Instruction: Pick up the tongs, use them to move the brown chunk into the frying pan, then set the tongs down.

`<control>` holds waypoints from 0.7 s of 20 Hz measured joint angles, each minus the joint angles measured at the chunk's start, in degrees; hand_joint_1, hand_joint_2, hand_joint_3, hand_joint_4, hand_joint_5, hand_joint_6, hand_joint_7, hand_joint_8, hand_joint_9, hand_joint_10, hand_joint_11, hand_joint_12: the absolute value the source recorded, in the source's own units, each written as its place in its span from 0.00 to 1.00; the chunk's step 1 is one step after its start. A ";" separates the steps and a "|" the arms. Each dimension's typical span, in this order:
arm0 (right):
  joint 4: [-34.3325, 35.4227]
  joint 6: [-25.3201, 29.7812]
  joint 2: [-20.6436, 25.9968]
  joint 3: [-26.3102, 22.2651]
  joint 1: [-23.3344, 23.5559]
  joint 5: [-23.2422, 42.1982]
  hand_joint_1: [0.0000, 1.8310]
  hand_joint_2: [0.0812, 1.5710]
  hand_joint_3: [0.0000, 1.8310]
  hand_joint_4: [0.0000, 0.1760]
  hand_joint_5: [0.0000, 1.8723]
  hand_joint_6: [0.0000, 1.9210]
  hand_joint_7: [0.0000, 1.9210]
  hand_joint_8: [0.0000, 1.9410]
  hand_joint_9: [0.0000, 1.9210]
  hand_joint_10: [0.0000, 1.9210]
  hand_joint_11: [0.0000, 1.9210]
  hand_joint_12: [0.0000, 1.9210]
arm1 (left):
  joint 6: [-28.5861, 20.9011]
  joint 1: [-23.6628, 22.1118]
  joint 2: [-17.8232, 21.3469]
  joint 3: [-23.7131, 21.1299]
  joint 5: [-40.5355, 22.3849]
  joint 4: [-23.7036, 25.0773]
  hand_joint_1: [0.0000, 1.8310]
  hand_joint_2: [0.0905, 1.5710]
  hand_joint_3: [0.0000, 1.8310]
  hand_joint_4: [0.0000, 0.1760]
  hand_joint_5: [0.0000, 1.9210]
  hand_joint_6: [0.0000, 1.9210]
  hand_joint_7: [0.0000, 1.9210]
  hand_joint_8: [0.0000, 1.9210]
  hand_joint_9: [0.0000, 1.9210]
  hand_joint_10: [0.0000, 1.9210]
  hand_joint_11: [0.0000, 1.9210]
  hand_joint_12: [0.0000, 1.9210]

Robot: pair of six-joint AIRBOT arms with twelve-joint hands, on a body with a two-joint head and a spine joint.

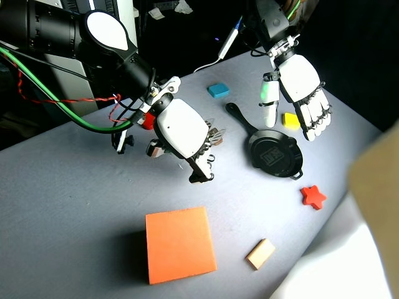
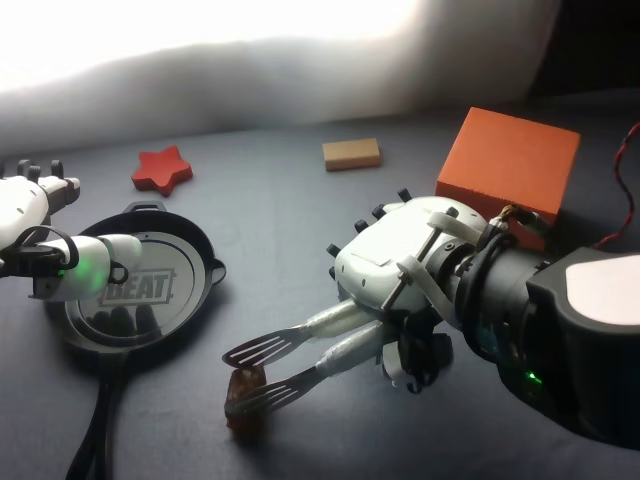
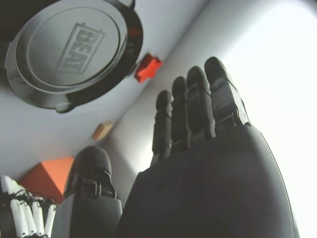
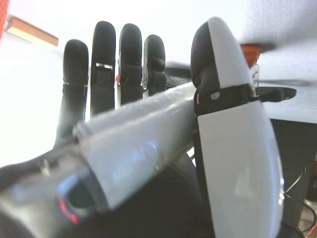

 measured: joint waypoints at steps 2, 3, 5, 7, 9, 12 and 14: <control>-0.46 0.00 -0.24 0.13 -0.33 0.02 0.53 0.71 0.00 0.00 0.39 0.00 0.40 0.00 0.30 0.27 0.10 0.78 | 0.00 0.00 0.00 0.00 0.04 -0.02 0.00 0.79 0.00 0.17 0.08 0.00 0.09 0.00 0.07 0.00 0.00 0.15; -0.85 0.00 -0.46 0.13 -0.52 0.00 0.54 0.71 0.00 0.00 0.40 0.00 0.41 0.00 0.30 0.27 0.10 0.78 | -0.02 0.00 0.00 0.00 0.00 -0.02 0.00 0.80 0.00 0.15 0.08 0.00 0.09 0.00 0.07 0.00 0.00 0.14; -1.53 0.00 -0.70 0.11 -0.94 0.17 0.54 0.70 0.00 0.00 0.40 0.00 0.41 0.00 0.30 0.27 0.10 0.78 | 0.00 0.00 0.00 0.00 0.00 -0.02 0.00 0.80 0.00 0.15 0.08 0.00 0.08 0.00 0.07 0.00 0.00 0.11; -2.43 0.00 -0.90 0.13 -1.20 0.24 0.53 0.71 0.00 0.00 0.39 0.00 0.40 0.00 0.29 0.27 0.09 0.78 | 0.00 0.00 0.00 0.00 0.00 -0.02 0.00 0.80 0.00 0.13 0.08 0.00 0.08 0.00 0.06 0.00 0.00 0.08; -3.30 -0.04 -1.33 0.48 -1.44 0.24 0.54 0.71 0.00 0.00 0.39 0.00 0.40 0.00 0.30 0.27 0.10 0.78 | 0.00 0.00 0.00 0.00 0.02 0.00 0.00 0.80 0.00 0.16 0.07 0.00 0.07 0.00 0.06 0.00 0.00 0.08; -3.10 -0.04 -2.08 1.27 -1.46 0.35 0.56 0.70 0.00 0.00 0.40 0.00 0.41 0.00 0.30 0.27 0.10 0.78 | 0.00 0.07 0.00 0.00 0.00 -0.02 0.00 0.80 0.00 0.16 0.07 0.00 0.07 0.00 0.06 0.00 0.00 0.11; -3.06 -0.09 -2.38 1.64 -1.46 0.52 0.55 0.70 0.00 0.00 0.40 0.00 0.41 0.00 0.30 0.28 0.10 0.78 | 0.00 0.07 0.00 0.00 0.02 0.02 0.00 0.80 0.00 0.13 0.08 0.00 0.08 0.00 0.07 0.00 0.00 0.13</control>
